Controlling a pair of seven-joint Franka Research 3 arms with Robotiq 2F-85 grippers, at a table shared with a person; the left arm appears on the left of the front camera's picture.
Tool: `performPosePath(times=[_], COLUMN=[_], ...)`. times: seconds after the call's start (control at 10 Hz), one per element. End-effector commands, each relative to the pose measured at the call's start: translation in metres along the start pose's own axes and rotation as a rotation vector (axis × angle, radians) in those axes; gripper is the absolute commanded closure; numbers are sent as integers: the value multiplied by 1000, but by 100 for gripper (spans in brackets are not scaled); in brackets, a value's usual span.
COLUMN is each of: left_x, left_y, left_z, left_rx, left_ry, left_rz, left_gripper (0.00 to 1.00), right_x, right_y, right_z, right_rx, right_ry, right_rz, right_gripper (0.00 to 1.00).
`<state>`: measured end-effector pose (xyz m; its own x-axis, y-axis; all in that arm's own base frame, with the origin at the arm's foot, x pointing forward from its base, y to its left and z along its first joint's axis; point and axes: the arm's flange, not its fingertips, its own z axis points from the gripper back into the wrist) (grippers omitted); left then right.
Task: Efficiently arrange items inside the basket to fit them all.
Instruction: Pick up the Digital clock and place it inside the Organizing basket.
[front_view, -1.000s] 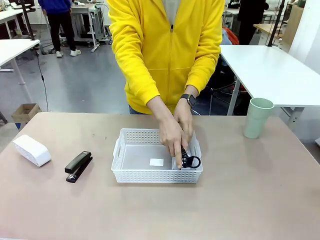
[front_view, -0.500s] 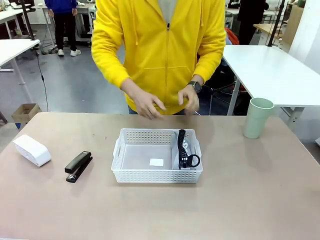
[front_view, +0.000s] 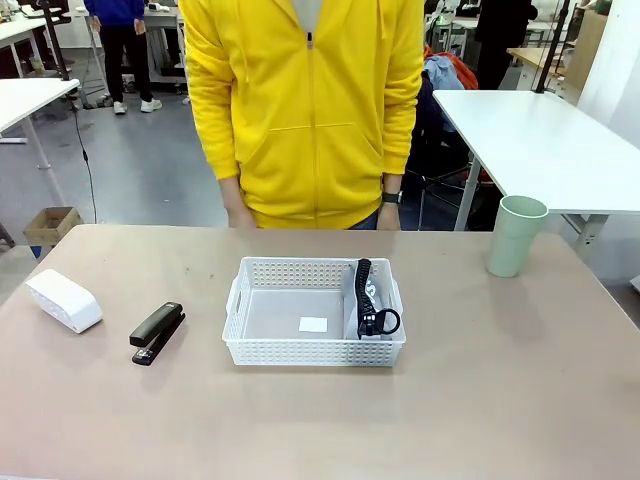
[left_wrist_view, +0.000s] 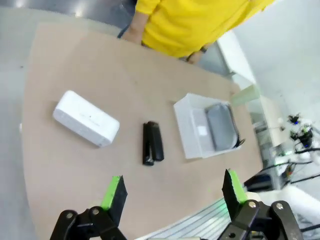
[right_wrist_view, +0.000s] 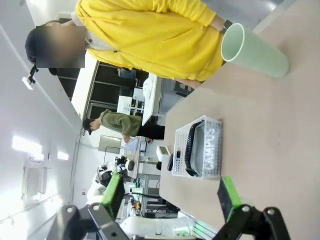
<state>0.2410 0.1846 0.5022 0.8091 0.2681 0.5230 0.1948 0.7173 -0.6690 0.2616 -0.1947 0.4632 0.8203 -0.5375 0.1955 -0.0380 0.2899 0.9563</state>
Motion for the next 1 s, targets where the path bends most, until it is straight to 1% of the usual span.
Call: performPosePath(times=[0.0, 0.1, 0.2, 0.3, 0.4, 0.5, 0.6, 0.7, 0.8, 0.9], left_x=[-2, 4, 8, 9, 9, 6, 3, 5, 12, 30], left_y=[-23, -31, -36, -40, -41, -41, -39, -37, -35, -49], left_z=[-29, -53, -74, -94, -113, -135, -154, -168, -174, -159], left_rx=[184, 290, 426, 526, 606, 640, 636, 635, 604, 624], left_ry=[152, 268, 297, 352, 381, 441, 468, 403, 316, 455], left_rz=[-45, -99, -139, -194, -224, -255, -252, -222, -138, -262], left_gripper=[0, 0, 0, 0, 0, 0, 0, 0, 0, 0], right_x=[4, 4, 4, 4, 4, 4, 4, 4, 4, 4], right_y=[1, 1, 1, 1, 1, 1, 1, 1, 1, 1], right_z=[0, 0, 0, 0, 0, 0, 0, 0, 0, 0], right_rx=[20, 20, 20, 20, 20, 20, 20, 20, 20, 20], right_ry=[-8, -8, -8, -8, -8, -8, -8, -8, -8, -8], right_rz=[30, 30, 30, 30, 30, 30, 30, 30, 30, 30], right_gripper=[0, 0, 0, 0, 0, 0, 0, 0, 0, 0])
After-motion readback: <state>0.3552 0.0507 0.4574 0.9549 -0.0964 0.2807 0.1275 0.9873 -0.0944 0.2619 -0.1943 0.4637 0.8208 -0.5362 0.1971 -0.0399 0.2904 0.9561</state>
